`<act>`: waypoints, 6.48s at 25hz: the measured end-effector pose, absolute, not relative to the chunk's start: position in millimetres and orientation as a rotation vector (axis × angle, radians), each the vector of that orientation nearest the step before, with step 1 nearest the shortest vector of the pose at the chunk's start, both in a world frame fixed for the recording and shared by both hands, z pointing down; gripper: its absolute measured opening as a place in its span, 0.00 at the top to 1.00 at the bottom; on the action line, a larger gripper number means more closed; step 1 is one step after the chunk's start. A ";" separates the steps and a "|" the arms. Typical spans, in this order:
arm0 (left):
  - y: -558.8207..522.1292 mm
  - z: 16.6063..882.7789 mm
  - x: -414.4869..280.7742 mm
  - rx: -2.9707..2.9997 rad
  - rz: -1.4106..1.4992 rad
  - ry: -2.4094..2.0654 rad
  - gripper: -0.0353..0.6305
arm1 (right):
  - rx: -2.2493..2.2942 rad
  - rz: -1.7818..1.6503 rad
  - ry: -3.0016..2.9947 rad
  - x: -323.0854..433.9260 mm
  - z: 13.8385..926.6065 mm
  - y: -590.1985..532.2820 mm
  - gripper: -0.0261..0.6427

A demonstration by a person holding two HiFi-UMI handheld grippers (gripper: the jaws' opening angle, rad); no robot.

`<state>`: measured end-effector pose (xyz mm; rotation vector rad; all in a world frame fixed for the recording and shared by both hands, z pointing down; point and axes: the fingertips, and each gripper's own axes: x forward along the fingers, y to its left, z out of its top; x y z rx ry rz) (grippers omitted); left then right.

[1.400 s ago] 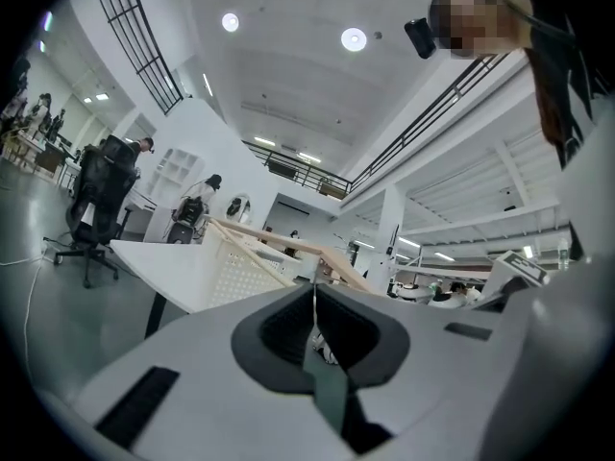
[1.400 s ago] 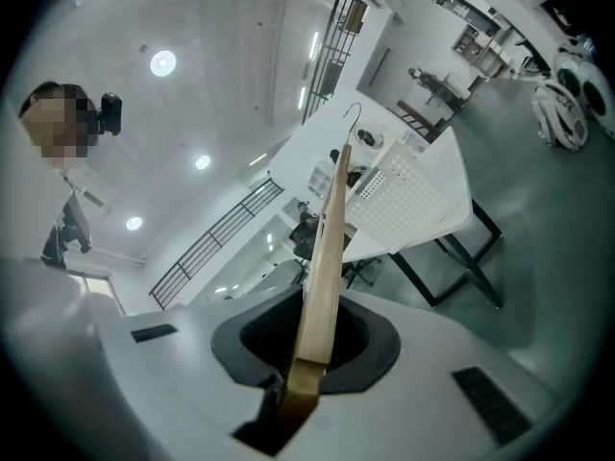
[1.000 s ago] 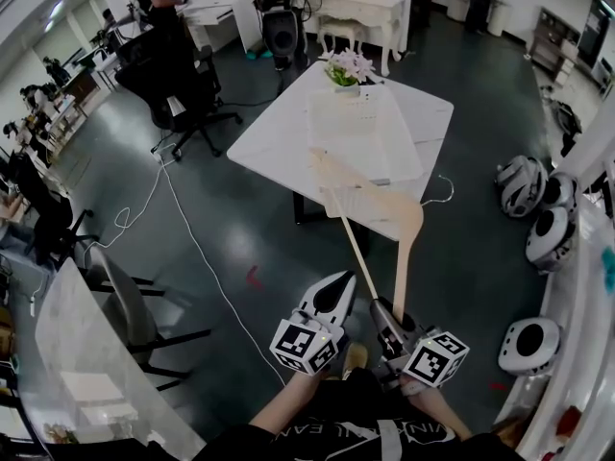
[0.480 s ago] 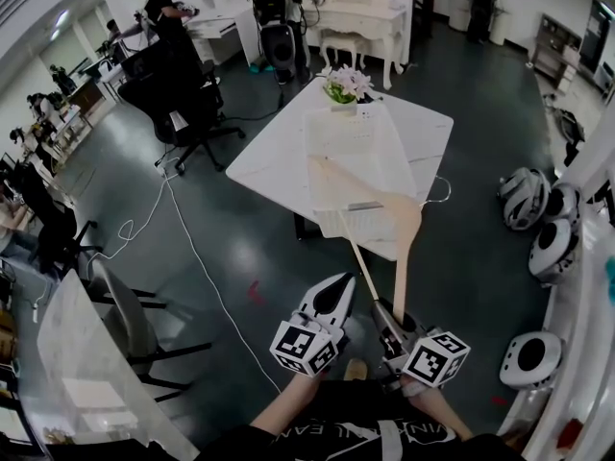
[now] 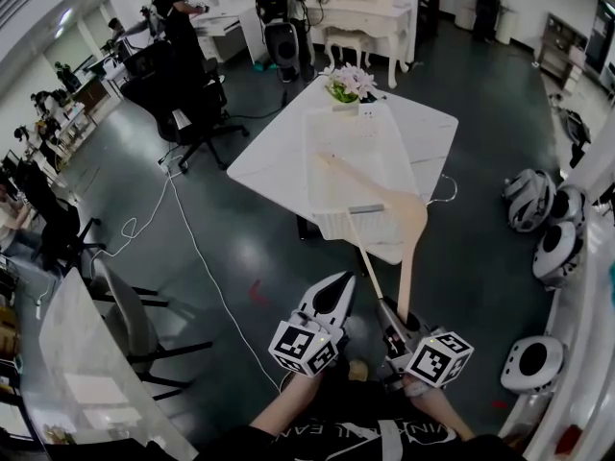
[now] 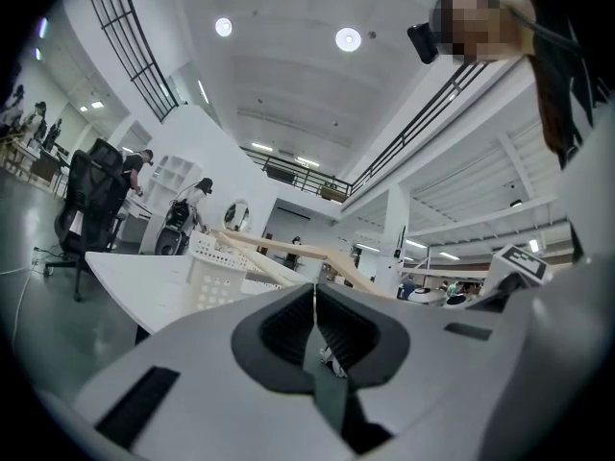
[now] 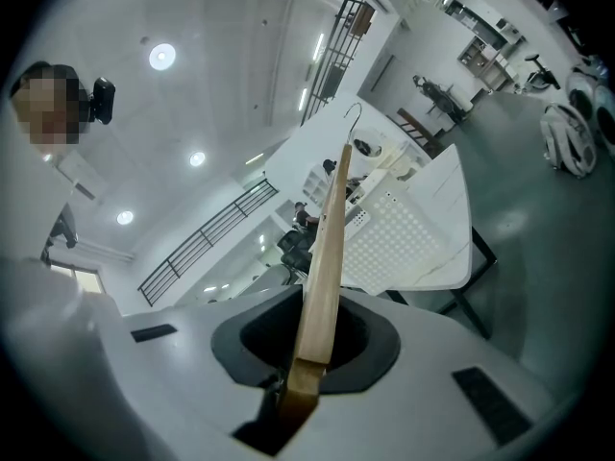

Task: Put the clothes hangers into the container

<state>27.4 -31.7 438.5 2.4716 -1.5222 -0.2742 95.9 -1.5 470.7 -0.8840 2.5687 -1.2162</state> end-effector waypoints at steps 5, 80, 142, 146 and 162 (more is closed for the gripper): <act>-46.8 443.9 22.6 2.464 -0.279 -1.510 0.92 | -0.871 -1.226 2.561 87.6 470.9 -14.1 0.88; -303.3 396.5 -144.6 2.646 -0.148 -1.590 0.93 | -1.321 -0.812 3.693 50.3 484.4 -253.7 0.88; -307.2 397.4 -152.6 2.667 -0.184 -1.457 0.93 | -1.435 -0.998 3.632 48.6 487.9 -256.3 0.81; -307.8 397.2 -150.1 2.668 -0.184 -1.451 0.93 | -1.437 -0.961 3.657 48.8 489.2 -255.1 0.79; -308.1 402.9 -149.1 2.646 -0.181 -1.442 0.93 | -1.484 -0.868 3.664 46.1 487.0 -257.8 0.74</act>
